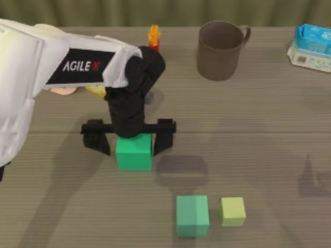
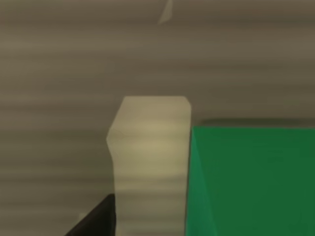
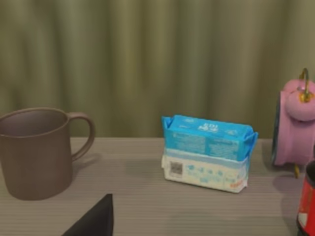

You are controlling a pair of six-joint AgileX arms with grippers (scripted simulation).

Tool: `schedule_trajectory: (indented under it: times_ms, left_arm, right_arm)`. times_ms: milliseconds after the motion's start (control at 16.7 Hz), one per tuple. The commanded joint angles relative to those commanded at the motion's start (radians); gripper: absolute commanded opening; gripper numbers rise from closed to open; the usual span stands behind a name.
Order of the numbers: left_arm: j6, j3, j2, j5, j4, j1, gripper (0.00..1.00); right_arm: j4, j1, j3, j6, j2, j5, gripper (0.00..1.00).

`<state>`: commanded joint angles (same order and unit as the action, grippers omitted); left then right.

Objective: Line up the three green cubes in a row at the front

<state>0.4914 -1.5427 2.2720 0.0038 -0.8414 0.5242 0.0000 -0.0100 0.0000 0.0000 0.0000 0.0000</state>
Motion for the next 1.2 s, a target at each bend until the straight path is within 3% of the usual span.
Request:
schedule_trajectory:
  times_ms: [660,1200]
  left_arm:
    - [0.0,0.0,0.0,0.0,0.0,0.0,0.02]
    - [-0.003,-0.001,-0.01,-0.003,-0.005,-0.002,0.0]
  right_arm:
    - [0.0,0.0,0.0,0.0,0.0,0.0,1.0]
    - [0.0,0.0,0.0,0.0,0.0,0.0,1.0]
